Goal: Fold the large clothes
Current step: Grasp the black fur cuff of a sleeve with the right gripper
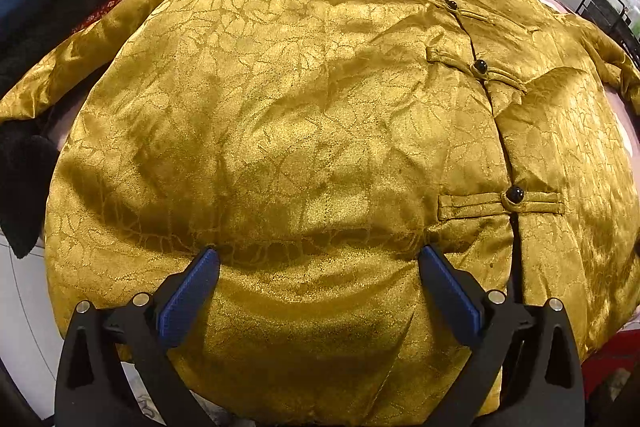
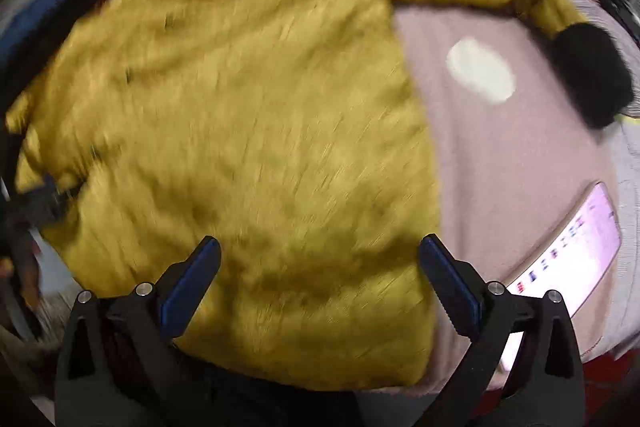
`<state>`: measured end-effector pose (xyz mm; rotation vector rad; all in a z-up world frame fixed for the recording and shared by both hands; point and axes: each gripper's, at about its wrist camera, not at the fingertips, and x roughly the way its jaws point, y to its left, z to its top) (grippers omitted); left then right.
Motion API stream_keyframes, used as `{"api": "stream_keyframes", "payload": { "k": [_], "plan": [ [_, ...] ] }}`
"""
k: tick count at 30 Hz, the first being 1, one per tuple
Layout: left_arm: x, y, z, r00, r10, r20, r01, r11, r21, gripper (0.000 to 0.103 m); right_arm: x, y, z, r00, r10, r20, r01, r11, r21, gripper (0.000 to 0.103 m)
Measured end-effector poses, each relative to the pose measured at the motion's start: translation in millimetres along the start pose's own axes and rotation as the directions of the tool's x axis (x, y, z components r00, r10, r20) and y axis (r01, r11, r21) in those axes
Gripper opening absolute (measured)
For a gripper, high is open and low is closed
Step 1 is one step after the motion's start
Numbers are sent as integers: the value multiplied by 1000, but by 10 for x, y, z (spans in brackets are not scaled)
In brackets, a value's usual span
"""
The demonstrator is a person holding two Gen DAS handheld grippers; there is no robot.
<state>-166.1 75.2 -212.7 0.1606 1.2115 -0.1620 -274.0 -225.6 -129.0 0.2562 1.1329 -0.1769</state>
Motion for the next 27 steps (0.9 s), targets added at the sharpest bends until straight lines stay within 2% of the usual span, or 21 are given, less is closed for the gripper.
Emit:
{"api": "stream_keyframes", "payload": {
  "k": [3,6,9,11,13,15,17,19,21,22,23,24,25,26,27],
  "plan": [
    [1,-6,-4,1000,1,2,-1,1000,-1,98,-218,-316,239,995,-50,92,43,996,78,98],
    [3,-15,-8,1000,2,2,-2,1000,-1,98,-305,-889,491,989,-89,116,59,968,244,98],
    [3,-24,-10,1000,4,3,-4,1000,0,98,-333,-1634,616,989,-59,132,-13,873,487,98],
    [5,-32,-7,1000,6,1,-6,1000,-1,98,-309,-2046,656,988,6,152,-96,798,595,98],
    [8,-48,-11,1000,7,1,-7,1000,-2,98,-280,-2320,660,976,73,204,-194,713,674,98],
    [11,-54,-4,1000,8,1,-8,1000,-3,98,-258,-2577,678,962,106,252,-261,636,727,98],
    [21,-62,-6,1000,9,2,-9,1000,-3,98,-211,-2723,692,956,108,274,-284,587,758,97],
    [22,-64,-4,1000,7,3,-7,1000,-2,98,-109,-2830,715,958,118,262,-282,559,780,88],
    [27,-66,-2,1000,6,5,-6,1000,-1,98,23,-2870,746,958,141,248,-284,544,789,67],
    [31,-67,-1,1000,5,6,-5,1000,-1,98,94,-2883,752,962,146,230,-272,544,794,60],
    [34,-59,-3,1000,5,6,-5,1000,-1,98,144,-2888,746,966,144,215,-259,542,799,46],
    [37,-60,-3,1000,5,6,-5,1000,0,98,181,-2900,734,968,141,210,-253,537,805,38],
    [40,-61,-2,1000,5,6,-5,1000,0,98,200,-2893,721,965,142,219,-261,533,805,35],
    [38,-59,-6,1000,4,6,-4,1000,-1,98,186,-2896,720,964,138,227,-266,533,803,23],
    [39,-61,-5,1000,5,6,-5,1000,-1,98,148,-2898,729,966,123,229,-259,540,801,16]
  ]
}}
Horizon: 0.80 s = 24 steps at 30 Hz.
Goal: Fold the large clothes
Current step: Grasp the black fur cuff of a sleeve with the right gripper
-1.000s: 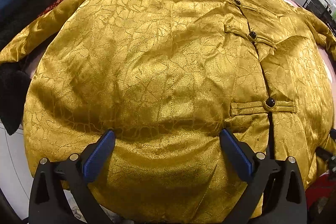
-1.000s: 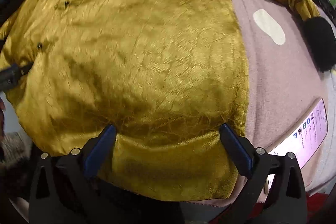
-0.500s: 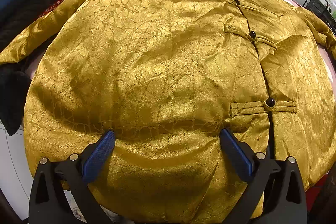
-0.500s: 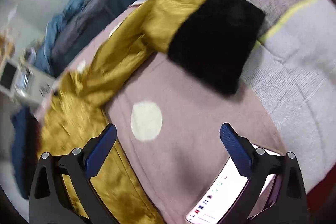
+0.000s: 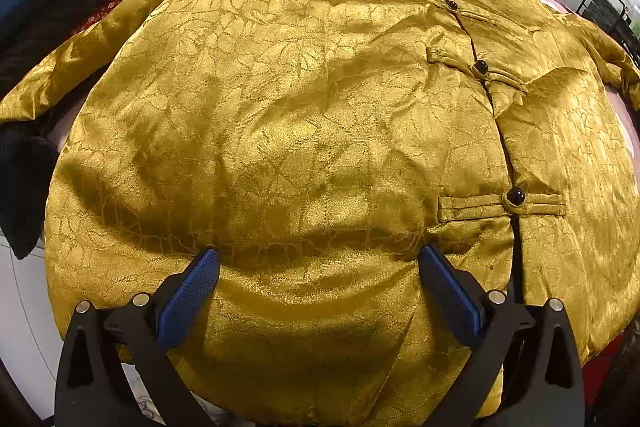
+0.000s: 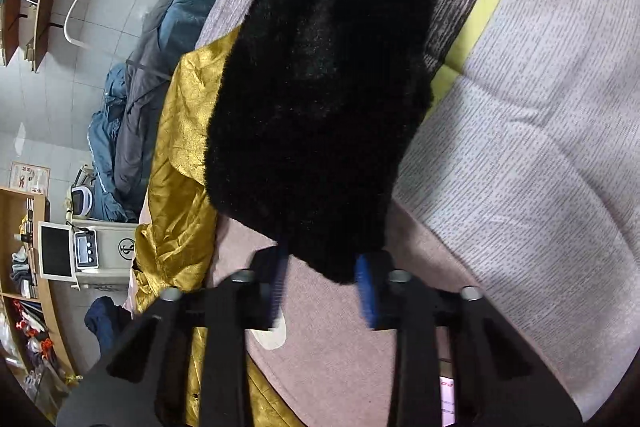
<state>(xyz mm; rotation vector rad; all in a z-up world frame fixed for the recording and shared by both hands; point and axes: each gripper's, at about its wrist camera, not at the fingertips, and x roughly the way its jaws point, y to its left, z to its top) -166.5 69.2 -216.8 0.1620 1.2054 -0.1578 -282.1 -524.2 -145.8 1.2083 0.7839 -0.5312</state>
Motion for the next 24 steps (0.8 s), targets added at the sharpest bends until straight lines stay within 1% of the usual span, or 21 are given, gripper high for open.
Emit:
{"api": "stream_keyframes", "payload": {
  "k": [2,3,4,6,7,9,11,13,14,16,18,20,22,23,24],
  "plan": [
    [-2,3,-1,1000,0,1,0,1000,0,98,-120,63,35,999,-17,43,18,999,-28,10],
    [-1,2,1,1000,0,1,0,1000,1,98,-258,97,27,997,-25,71,28,998,-47,8],
    [-2,2,0,1000,0,0,0,1000,0,98,-410,164,71,992,-37,121,47,996,-82,8],
    [2,-3,1,1000,1,1,-1,1000,0,98,-737,308,165,972,-51,228,86,986,-145,7],
    [-2,3,-1,1000,1,1,-1,1000,0,98,-882,344,222,962,-53,267,98,983,-158,7],
    [2,1,1,1000,1,1,-1,1000,0,98,-1137,314,363,945,-81,317,132,980,-146,7],
    [2,4,2,1000,-1,0,1,1000,1,98,-1345,225,512,920,-141,365,185,979,-90,6],
    [3,11,-4,1000,-2,0,2,1000,1,98,-1467,71,619,907,-170,384,194,981,-25,5],
    [3,11,-5,1000,-3,0,3,1000,1,98,-1502,-8,657,904,-183,386,196,981,6,3],
    [5,11,-4,1000,-2,1,2,1000,1,98,-1518,-94,663,903,-202,380,208,978,24,2],
    [4,17,-2,1000,-1,-2,1,1000,0,98,-1482,-28,601,907,-203,370,220,976,-4,1],
    [4,24,5,1000,-1,-3,1,1000,-1,98,-1466,51,562,914,-182,363,217,974,-58,1],
    [0,32,6,1000,-1,-3,1,1000,0,98,-1414,244,559,925,-134,355,185,976,-114,1],
    [0,27,6,1000,-2,-3,2,1000,-1,98,-1403,327,534,932,-106,348,159,979,-126,5],
    [2,31,7,1000,-3,-1,3,1000,0,98,-1387,384,517,938,-79,337,130,983,-131,26]
  ]
}}
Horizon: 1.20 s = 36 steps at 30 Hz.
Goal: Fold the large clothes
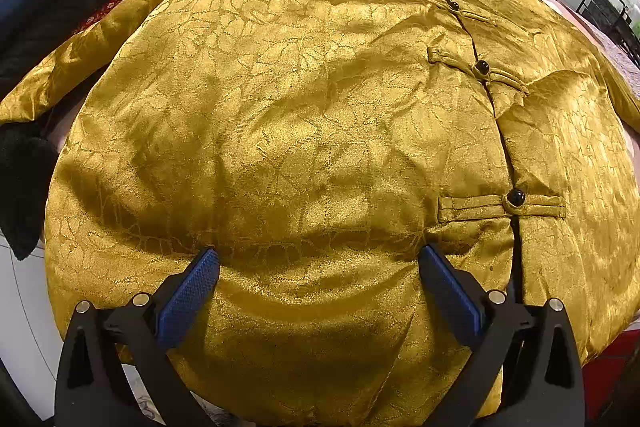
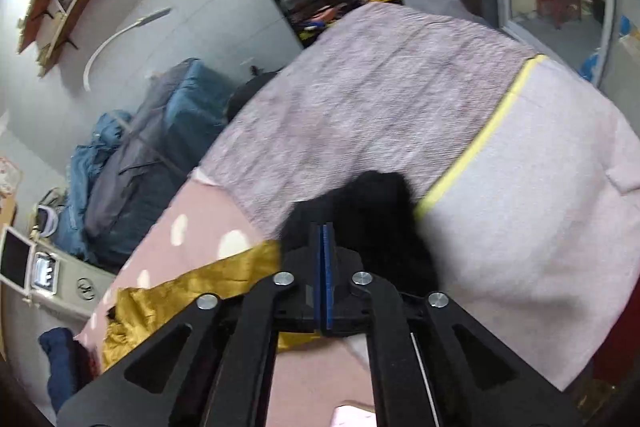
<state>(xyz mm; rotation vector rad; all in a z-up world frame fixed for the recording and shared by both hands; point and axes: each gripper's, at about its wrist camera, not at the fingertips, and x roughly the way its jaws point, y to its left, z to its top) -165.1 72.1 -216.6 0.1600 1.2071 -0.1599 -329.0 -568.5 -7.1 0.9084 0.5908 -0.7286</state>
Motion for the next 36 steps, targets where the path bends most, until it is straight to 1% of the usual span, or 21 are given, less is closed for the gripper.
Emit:
{"api": "stream_keyframes", "payload": {
  "k": [1,2,3,4,6,8,9,11,13,14,16,19,20,21,23,24,27,29,31,33,36],
  "plan": [
    [-2,-7,1,1000,1,1,-1,1000,0,98,-10,57,-9,1000,18,0,-18,1000,9,49],
    [-1,-5,3,1000,1,3,-1,1000,1,98,-21,92,-34,999,31,12,-32,999,25,94],
    [-2,-9,4,1000,2,4,-2,1000,1,98,-70,82,-88,998,39,51,-42,998,57,98],
    [-5,-19,0,1000,2,4,-2,1000,0,98,-123,46,-150,997,39,69,-45,996,81,98],
    [-4,-20,2,1000,0,4,0,1000,-1,98,-117,-57,-245,998,39,40,-44,991,126,98],
    [-6,-21,-2,1000,2,7,-2,1000,0,98,-110,-257,-358,1000,16,25,-21,977,213,98],
    [-7,-24,-8,1000,2,8,-2,1000,-1,98,-95,-362,-407,1000,21,18,-25,969,247,98],
    [-8,-26,-13,1000,4,10,-4,1000,-2,98,42,-582,-524,997,65,-41,-49,949,312,98],
    [-11,-38,-24,1000,5,11,-5,1000,-3,98,176,-735,-619,992,99,-83,-64,933,355,94],
    [-12,-42,-26,1000,6,10,-6,1000,-3,98,252,-797,-660,988,123,-95,-78,922,380,89],
    [-12,-48,-28,1000,6,10,-6,1000,-4,98,391,-842,-679,979,177,-97,-125,910,396,85],
    [-13,-45,-30,1000,6,11,-5,1000,-4,98,542,-818,-640,982,162,-101,-113,919,377,76],
    [-12,-43,-32,1000,5,12,-5,1000,-4,98,587,-798,-629,983,149,-106,-100,925,367,66],
    [-11,-44,-34,1000,5,13,-5,1000,-4,98,616,-776,-625,985,132,-109,-85,931,354,50],
    [-9,-41,-35,1000,5,12,-5,1000,-4,98,607,-693,-612,992,74,-101,-41,953,301,30],
    [-10,-43,-35,1000,5,12,-5,1000,-4,98,578,-626,-598,994,48,-94,-21,965,263,26],
    [-10,-48,-36,1000,5,12,-5,1000,-4,98,397,-234,-557,999,-15,-35,18,994,103,22],
    [-10,-49,-36,1000,5,12,-5,1000,-4,98,280,63,-532,999,-39,6,39,999,-9,21],
    [-11,-47,-39,1000,5,11,-5,1000,-5,98,178,448,-528,1000,2,30,1,995,-102,21],
    [-10,-47,-37,1000,4,12,-4,1000,-6,98,133,835,-556,998,59,18,-55,983,-177,21],
    [-12,-39,-29,1000,-2,7,2,1000,-4,98,122,1591,-744,985,170,-32,-171,935,-310,20]
  ]
}}
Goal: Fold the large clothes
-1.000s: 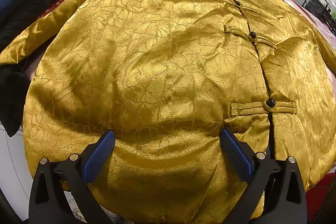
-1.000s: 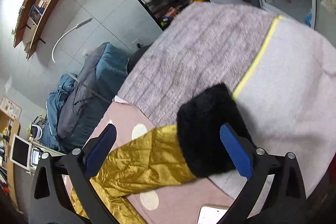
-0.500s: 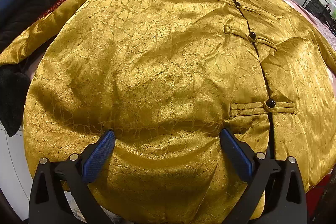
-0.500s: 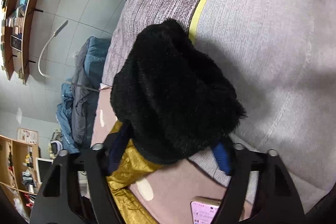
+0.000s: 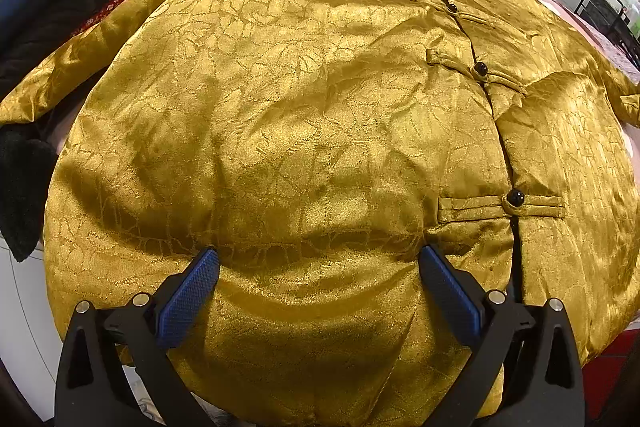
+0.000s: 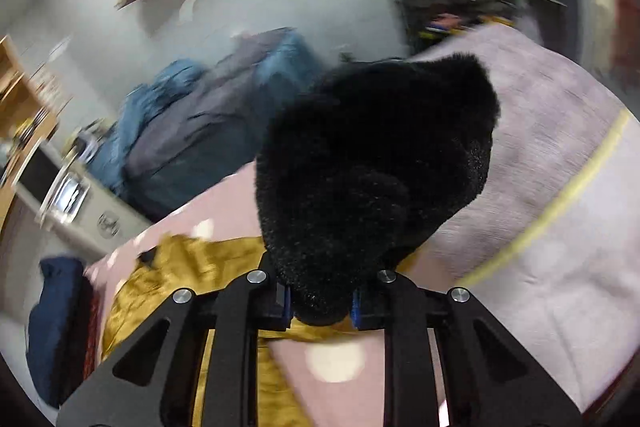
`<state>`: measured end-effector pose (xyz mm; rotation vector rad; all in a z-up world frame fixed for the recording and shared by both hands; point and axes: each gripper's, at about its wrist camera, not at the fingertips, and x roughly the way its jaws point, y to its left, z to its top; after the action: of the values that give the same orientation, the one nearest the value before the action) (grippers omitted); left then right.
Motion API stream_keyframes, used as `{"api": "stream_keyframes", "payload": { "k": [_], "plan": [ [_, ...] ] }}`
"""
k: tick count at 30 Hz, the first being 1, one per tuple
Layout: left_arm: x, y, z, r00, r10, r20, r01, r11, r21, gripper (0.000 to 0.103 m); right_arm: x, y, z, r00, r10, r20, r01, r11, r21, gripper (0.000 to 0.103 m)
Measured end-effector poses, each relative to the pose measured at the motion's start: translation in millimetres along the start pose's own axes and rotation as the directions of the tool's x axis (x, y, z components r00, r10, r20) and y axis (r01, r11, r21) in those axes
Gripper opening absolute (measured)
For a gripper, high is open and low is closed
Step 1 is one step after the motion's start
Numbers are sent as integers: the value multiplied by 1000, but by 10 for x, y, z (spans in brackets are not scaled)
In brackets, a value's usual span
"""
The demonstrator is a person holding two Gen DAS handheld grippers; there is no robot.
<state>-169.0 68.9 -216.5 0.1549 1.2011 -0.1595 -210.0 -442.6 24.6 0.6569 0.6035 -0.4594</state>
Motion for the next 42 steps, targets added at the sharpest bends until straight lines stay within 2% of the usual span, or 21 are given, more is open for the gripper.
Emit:
{"api": "stream_keyframes", "payload": {
  "k": [2,6,10,14,17,19,20,22,23,24,27,29,31,33,34,35,37,38,40,41,42],
  "plan": [
    [-8,21,25,1000,-12,-18,12,1000,9,98,80,496,-39,997,80,-16,-81,994,-72,20],
    [-65,181,119,997,-54,-52,53,999,-10,97,291,1495,-229,967,244,-76,-254,952,-169,20],
    [-179,431,183,998,-55,-33,52,996,-75,97,620,2515,-684,910,362,-204,-406,878,-255,20],
    [-291,672,205,999,-31,10,32,991,-127,97,978,3179,-1246,873,373,-314,-463,835,-298,20],
    [-307,809,201,999,-30,16,32,986,-161,97,1175,3533,-1720,859,346,-377,-477,808,-346,20],
    [-305,841,204,999,-27,18,29,986,-165,97,1321,3697,-1967,854,323,-407,-473,808,-351,22],
    [-302,858,215,1000,-22,20,25,986,-164,97,1401,3727,-2047,850,313,-423,-471,812,-346,27],
    [-315,824,227,999,-15,29,19,988,-156,97,1519,3698,-2176,842,299,-449,-467,820,-329,57],
    [-326,820,226,999,-12,37,17,989,-149,97,1535,3675,-2219,835,304,-458,-471,825,-312,82],
    [-331,814,238,999,-10,42,16,990,-143,97,1535,3649,-2238,828,322,-459,-480,829,-285,90],
    [-291,784,335,999,-10,52,17,992,-128,97,1479,3486,-2229,810,359,-464,-509,823,-252,90],
    [-289,749,385,998,-14,62,21,992,-126,97,1431,3472,-2149,828,351,-437,-498,819,-284,90],
    [-310,712,437,997,-15,80,25,991,-130,97,1372,3377,-2070,883,286,-372,-421,833,-360,90],
    [-314,681,471,996,-25,90,37,990,-134,97,1379,3226,-2040,940,166,-297,-288,852,-436,90],
    [-292,623,483,996,-28,86,39,990,-133,97,1428,3108,-2035,962,83,-260,-202,857,-474,90],
    [-268,595,494,997,-34,76,44,990,-131,97,1503,3008,-2050,972,3,-236,-127,851,-509,90],
    [-274,554,432,997,-38,65,46,990,-130,97,1704,2827,-2117,967,-144,-210,-5,816,-579,90],
    [-258,525,422,997,-44,58,51,991,-127,97,1827,2744,-2178,955,-207,-212,34,788,-615,90],
    [-229,483,394,998,-46,43,51,991,-121,97,2109,2552,-2349,914,-299,-273,42,742,-669,90],
    [-209,460,379,999,-42,31,45,992,-118,97,2239,2453,-2432,889,-315,-333,14,744,-668,90],
    [-209,459,359,999,-41,28,44,992,-118,97,2280,2386,-2453,885,-297,-358,-5,764,-646,92]
  ]
}}
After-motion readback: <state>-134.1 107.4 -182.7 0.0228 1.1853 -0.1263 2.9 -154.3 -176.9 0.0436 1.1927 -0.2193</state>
